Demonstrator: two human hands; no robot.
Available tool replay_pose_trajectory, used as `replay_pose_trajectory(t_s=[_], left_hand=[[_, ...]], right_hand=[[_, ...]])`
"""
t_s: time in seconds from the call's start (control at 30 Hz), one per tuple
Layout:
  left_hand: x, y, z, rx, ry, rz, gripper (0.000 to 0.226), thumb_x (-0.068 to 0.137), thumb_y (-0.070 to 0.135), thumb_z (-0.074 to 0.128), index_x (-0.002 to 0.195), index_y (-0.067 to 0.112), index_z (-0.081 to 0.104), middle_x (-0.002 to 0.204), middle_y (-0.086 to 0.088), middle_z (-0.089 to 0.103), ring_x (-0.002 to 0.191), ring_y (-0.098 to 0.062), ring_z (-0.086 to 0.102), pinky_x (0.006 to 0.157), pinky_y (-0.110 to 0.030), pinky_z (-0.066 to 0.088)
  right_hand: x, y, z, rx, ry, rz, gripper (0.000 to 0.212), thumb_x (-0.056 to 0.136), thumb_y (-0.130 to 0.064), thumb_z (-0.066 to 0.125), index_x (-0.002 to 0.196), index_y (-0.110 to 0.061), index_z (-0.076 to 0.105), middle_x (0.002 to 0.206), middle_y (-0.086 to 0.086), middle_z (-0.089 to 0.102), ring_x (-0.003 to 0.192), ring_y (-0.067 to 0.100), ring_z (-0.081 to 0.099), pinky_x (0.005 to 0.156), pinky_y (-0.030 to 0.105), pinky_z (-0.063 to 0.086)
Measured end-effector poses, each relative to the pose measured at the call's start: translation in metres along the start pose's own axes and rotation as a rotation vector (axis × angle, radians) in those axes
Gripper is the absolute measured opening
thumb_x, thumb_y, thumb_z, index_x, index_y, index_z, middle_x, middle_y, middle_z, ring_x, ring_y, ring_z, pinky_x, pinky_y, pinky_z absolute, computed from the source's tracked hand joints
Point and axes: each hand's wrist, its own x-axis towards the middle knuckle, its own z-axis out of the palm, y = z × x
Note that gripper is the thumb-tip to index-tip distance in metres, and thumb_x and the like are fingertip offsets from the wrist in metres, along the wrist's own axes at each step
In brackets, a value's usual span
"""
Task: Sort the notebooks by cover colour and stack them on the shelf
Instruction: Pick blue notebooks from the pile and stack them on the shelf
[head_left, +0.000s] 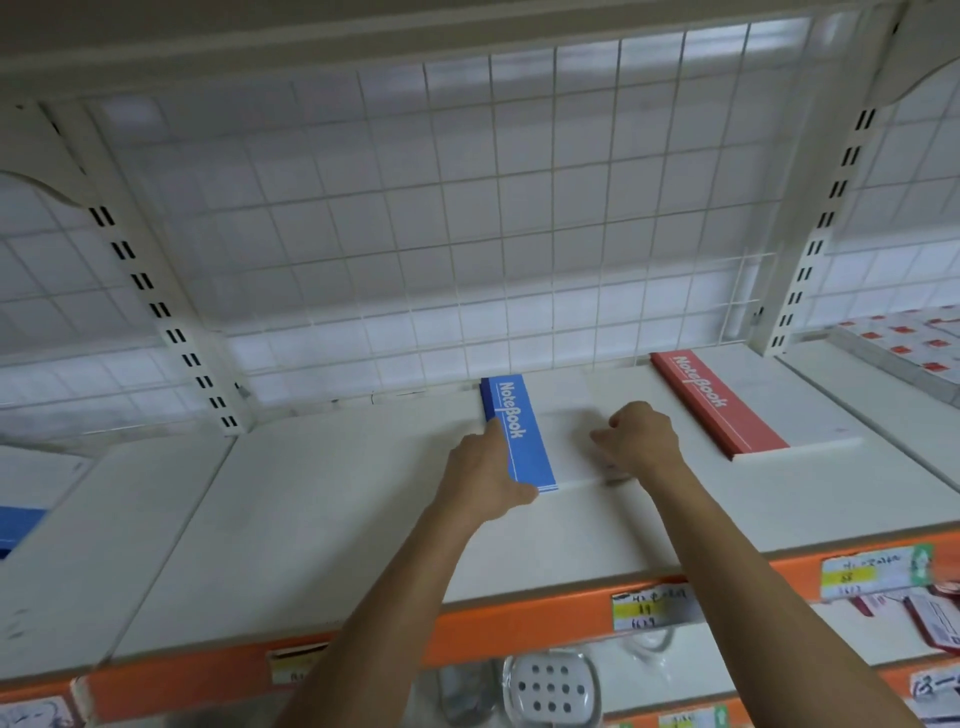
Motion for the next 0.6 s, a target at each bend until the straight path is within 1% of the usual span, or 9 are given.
replay_pose_trajectory(t_s=[0.03, 0.07, 0.13, 0.2, 0.37, 0.47, 0.53, 0.57, 0.6], left_hand=[[-0.0007, 0.0014, 0.0037, -0.013, 0.019, 0.003, 0.073, 0.072, 0.037, 0.076, 0.131, 0.015, 0.038, 0.120, -0.008, 0.057, 0.105, -0.026, 0.057, 0.086, -0.036, 0.051], [-0.0011, 0.0025, 0.0066, -0.020, 0.039, 0.005, 0.072, 0.073, 0.037, 0.076, 0.130, 0.015, 0.039, 0.120, -0.008, 0.057, 0.105, -0.026, 0.057, 0.086, -0.036, 0.050], [-0.0016, 0.0035, 0.0106, -0.003, 0.075, 0.008, 0.069, 0.075, 0.038, 0.074, 0.130, 0.014, 0.039, 0.122, -0.008, 0.057, 0.107, -0.026, 0.057, 0.087, -0.034, 0.049], [-0.0038, 0.0043, 0.0120, 0.050, 0.106, 0.021, 0.068, 0.079, 0.039, 0.070, 0.133, 0.012, 0.038, 0.123, -0.008, 0.057, 0.109, -0.026, 0.056, 0.086, -0.032, 0.047], [-0.0057, 0.0055, 0.0115, 0.080, 0.115, 0.012, 0.067, 0.082, 0.039, 0.067, 0.135, 0.012, 0.036, 0.126, -0.010, 0.054, 0.113, -0.026, 0.053, 0.088, -0.031, 0.044], [-0.0071, 0.0058, 0.0085, 0.047, 0.066, -0.002, 0.071, 0.079, 0.045, 0.070, 0.134, 0.014, 0.037, 0.127, -0.008, 0.052, 0.114, -0.025, 0.051, 0.087, -0.029, 0.042], [-0.0063, 0.0066, 0.0080, -0.017, 0.067, -0.044, 0.061, 0.078, 0.051, 0.068, 0.121, 0.013, 0.047, 0.120, -0.006, 0.057, 0.108, -0.024, 0.054, 0.081, -0.027, 0.041], [-0.0046, 0.0074, 0.0063, -0.057, 0.088, -0.080, 0.051, 0.080, 0.052, 0.065, 0.108, 0.012, 0.053, 0.113, -0.005, 0.061, 0.103, -0.024, 0.057, 0.077, -0.027, 0.041], [-0.0018, 0.0084, 0.0033, -0.096, 0.111, -0.123, 0.043, 0.083, 0.051, 0.061, 0.094, 0.010, 0.054, 0.107, -0.007, 0.064, 0.098, -0.025, 0.060, 0.073, -0.027, 0.041]], right_hand=[[0.0001, 0.0001, -0.0009, -0.005, 0.007, 0.000, 0.013, 0.084, -0.017, 0.057, 0.078, -0.006, 0.053, 0.078, 0.010, 0.059, 0.079, 0.029, 0.057, 0.059, 0.025, 0.039], [-0.0001, -0.0003, -0.0016, -0.007, 0.013, 0.001, 0.014, 0.083, -0.016, 0.057, 0.088, -0.003, 0.058, 0.086, 0.012, 0.062, 0.084, 0.030, 0.059, 0.064, 0.027, 0.043], [-0.0012, -0.0008, -0.0018, -0.016, 0.026, 0.001, 0.023, 0.083, -0.013, 0.057, 0.102, 0.000, 0.060, 0.095, 0.014, 0.064, 0.090, 0.031, 0.060, 0.073, 0.031, 0.047], [-0.0037, -0.0003, -0.0010, -0.027, 0.039, -0.019, 0.028, 0.084, -0.009, 0.056, 0.108, 0.002, 0.062, 0.103, 0.017, 0.065, 0.096, 0.032, 0.061, 0.079, 0.032, 0.049], [-0.0050, 0.0026, -0.0014, -0.010, 0.048, -0.039, 0.029, 0.082, -0.003, 0.052, 0.107, 0.005, 0.065, 0.105, 0.021, 0.067, 0.099, 0.034, 0.061, 0.084, 0.036, 0.051], [-0.0029, 0.0028, -0.0020, 0.035, 0.044, -0.015, 0.026, 0.080, 0.000, 0.051, 0.100, 0.008, 0.066, 0.098, 0.024, 0.067, 0.093, 0.036, 0.062, 0.083, 0.040, 0.053], [-0.0004, 0.0022, -0.0014, 0.049, 0.033, -0.002, 0.020, 0.078, -0.001, 0.050, 0.089, 0.007, 0.066, 0.085, 0.021, 0.064, 0.083, 0.034, 0.062, 0.079, 0.039, 0.054], [0.0016, 0.0013, -0.0008, 0.053, 0.026, -0.002, 0.017, 0.079, -0.002, 0.051, 0.087, 0.005, 0.065, 0.084, 0.020, 0.063, 0.083, 0.034, 0.061, 0.079, 0.038, 0.054], [0.0043, -0.0002, -0.0005, 0.059, 0.021, -0.002, 0.018, 0.080, -0.003, 0.052, 0.091, 0.004, 0.064, 0.086, 0.019, 0.063, 0.086, 0.034, 0.062, 0.078, 0.036, 0.053]])
